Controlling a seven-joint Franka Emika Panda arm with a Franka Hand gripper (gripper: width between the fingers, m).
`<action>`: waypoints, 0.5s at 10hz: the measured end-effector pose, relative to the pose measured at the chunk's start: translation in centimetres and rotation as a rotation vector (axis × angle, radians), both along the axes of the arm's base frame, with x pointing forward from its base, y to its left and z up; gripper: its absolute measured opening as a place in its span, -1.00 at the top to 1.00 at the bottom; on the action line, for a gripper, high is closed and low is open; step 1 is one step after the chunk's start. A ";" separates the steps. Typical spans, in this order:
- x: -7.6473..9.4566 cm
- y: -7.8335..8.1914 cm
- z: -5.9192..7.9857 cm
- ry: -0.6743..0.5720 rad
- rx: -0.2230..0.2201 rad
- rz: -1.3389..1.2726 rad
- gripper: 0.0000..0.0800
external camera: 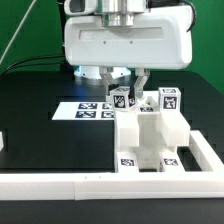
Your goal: Assemble chair
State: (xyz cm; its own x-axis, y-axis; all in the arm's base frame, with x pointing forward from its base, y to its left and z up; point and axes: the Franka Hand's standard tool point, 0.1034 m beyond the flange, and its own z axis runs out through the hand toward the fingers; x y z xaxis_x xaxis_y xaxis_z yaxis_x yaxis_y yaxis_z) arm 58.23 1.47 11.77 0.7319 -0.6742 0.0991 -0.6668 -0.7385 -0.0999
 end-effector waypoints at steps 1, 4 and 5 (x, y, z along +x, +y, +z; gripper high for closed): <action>0.0 0.0 0.0 0.002 0.013 -0.082 0.29; 0.0 0.0 0.0 -0.001 0.053 -0.314 0.29; 0.0 0.0 0.0 0.000 0.060 -0.363 0.29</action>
Offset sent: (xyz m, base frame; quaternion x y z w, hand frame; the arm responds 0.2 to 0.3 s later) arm -0.0043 -0.0004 -0.0079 0.0057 0.0103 0.1704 0.9853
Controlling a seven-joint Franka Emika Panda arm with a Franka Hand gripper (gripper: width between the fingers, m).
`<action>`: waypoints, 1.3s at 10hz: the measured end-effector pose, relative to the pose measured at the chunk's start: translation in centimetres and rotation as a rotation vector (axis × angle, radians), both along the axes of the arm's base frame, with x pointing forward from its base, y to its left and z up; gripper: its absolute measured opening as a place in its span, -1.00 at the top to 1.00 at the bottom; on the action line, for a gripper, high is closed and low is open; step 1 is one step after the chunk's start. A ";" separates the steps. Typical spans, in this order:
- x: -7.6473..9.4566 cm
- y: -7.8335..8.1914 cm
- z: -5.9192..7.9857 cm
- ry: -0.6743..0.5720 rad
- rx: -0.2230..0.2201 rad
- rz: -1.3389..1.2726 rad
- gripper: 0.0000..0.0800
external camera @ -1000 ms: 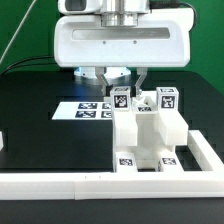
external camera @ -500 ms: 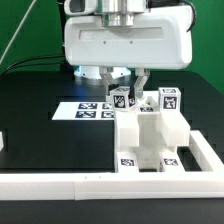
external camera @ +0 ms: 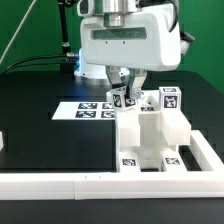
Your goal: Assemble chair
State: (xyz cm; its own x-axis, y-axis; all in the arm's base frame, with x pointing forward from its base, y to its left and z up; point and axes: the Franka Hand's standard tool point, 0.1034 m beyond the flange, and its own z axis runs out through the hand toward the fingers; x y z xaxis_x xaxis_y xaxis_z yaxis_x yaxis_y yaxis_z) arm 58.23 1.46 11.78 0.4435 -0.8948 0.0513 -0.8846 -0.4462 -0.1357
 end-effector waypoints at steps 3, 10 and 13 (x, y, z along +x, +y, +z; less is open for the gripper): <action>0.0 0.1 0.0 0.008 -0.010 0.090 -0.52; 0.3 -0.1 0.4 0.006 -0.089 0.717 -0.62; 0.6 -0.8 -0.6 -0.003 -0.165 1.022 -0.62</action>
Offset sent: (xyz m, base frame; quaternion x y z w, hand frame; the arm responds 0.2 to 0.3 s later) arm 0.0129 0.0101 0.0094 -0.0222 -0.0438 -0.1912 0.9803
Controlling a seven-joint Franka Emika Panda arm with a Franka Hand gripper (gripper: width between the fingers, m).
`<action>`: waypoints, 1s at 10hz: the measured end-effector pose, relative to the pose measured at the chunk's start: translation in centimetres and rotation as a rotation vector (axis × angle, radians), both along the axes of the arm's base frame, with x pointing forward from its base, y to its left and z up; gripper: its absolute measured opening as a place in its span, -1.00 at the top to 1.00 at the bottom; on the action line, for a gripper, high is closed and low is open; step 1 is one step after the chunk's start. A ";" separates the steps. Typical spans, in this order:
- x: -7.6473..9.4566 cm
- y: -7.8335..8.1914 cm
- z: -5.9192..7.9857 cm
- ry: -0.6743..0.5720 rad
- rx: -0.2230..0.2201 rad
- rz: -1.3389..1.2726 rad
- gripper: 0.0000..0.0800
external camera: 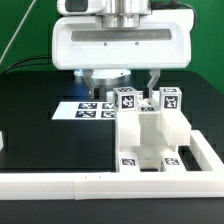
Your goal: Assemble chair
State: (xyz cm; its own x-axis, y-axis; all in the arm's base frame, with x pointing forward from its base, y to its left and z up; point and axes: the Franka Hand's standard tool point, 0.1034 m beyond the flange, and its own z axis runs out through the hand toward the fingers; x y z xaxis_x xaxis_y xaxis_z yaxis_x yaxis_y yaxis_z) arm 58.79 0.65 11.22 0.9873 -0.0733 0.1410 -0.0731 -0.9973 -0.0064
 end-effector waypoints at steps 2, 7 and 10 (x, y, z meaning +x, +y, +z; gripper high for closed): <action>0.0 0.0 0.0 0.003 0.005 -0.031 -0.29; 0.0 0.0 0.0 0.001 0.057 -0.388 0.29; 0.0 0.6 0.0 0.000 0.097 -0.667 0.29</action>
Offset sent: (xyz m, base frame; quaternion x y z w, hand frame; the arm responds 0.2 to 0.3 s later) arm 0.0000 0.0000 0.0000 0.0000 0.0000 0.1938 0.9810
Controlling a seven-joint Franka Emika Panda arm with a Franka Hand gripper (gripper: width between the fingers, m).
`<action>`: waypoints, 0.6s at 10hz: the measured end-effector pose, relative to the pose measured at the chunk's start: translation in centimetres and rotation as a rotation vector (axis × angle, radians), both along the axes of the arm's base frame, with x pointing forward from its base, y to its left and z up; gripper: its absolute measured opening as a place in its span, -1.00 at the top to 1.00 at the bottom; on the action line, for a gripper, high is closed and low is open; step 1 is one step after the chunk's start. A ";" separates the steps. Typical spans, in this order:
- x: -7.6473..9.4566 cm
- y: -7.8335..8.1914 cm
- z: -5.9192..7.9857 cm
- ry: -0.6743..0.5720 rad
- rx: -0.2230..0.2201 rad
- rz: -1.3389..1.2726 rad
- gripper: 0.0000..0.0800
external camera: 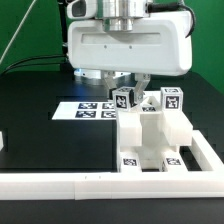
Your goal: Assemble chair
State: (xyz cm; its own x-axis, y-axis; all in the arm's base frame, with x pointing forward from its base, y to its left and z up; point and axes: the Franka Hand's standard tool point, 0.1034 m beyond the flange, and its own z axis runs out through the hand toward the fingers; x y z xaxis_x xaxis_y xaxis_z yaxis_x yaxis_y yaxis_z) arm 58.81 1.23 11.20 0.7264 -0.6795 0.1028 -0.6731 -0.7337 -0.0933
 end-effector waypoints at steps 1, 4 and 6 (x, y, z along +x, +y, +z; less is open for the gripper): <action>0.0 -0.2 0.0 0.000 0.010 -0.069 0.29; -0.2 -0.1 0.0 0.017 0.067 -0.387 0.29; -0.2 0.3 -0.1 0.023 0.101 -0.581 0.29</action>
Offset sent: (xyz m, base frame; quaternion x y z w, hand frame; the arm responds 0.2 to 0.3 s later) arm 0.0069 -0.0021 0.0056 -0.0088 -0.0141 0.2666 0.9637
